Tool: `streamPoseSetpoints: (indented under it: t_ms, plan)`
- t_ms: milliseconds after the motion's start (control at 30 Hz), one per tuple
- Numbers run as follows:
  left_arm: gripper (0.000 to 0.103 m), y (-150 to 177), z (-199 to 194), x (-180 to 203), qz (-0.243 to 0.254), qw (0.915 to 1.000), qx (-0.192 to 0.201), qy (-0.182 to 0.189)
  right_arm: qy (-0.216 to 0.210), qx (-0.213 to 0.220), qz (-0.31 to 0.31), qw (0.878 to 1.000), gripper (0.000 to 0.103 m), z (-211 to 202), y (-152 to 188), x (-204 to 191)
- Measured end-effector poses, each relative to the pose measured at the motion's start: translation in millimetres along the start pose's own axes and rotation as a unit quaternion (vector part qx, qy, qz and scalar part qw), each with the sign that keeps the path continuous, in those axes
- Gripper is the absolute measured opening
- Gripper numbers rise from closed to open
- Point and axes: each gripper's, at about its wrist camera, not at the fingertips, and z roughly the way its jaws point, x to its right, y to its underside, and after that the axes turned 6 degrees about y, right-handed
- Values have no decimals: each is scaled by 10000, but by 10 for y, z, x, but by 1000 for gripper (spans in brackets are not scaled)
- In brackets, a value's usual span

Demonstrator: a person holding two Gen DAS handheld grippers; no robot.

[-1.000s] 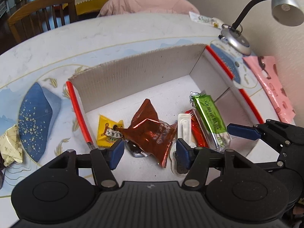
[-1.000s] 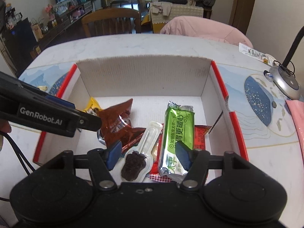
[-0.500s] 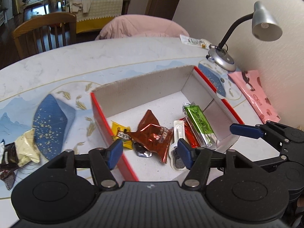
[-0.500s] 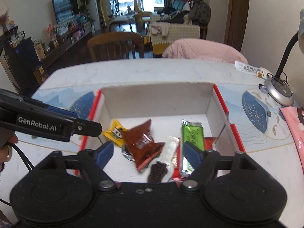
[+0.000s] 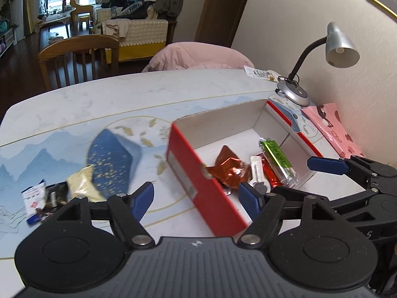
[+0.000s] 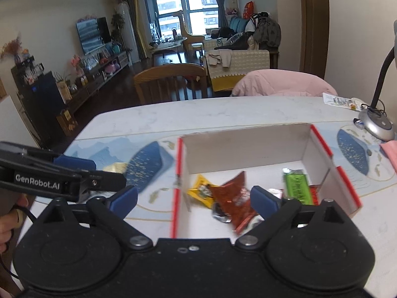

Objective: Organize snacks
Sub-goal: 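Withdraw both tools from the box toward the last snacks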

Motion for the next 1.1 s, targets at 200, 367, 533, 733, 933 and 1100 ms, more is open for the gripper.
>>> streamPoseSetpoints:
  t_ms: [200,367,533,733,933,1100]
  plan:
    - [80,156,-286,-285,-21,9994,315,-119,-131,42,1,9999,103,41,31,-335]
    - [81,317,-496,-600,-101,9987,458,-211,-237,-7,-32,9997,103,119,53,-596]
    - [81,488,-616,-937,-281,9981,422,-339,-271,-131,-83,9995,103,238,90,-832]
    - [81,693,-622,-1286,-486,9969,293,-544,-334,-308,-178,9988,103,414,114,-1070]
    - [81,815,-500,-1578,-769,9939,182,-770,-484,-510,-393,9968,103,724,33,-1266]
    - [81,836,-319,-1787,-1111,9894,78,-934,-639,-701,-533,9941,102,1085,-80,-1348]
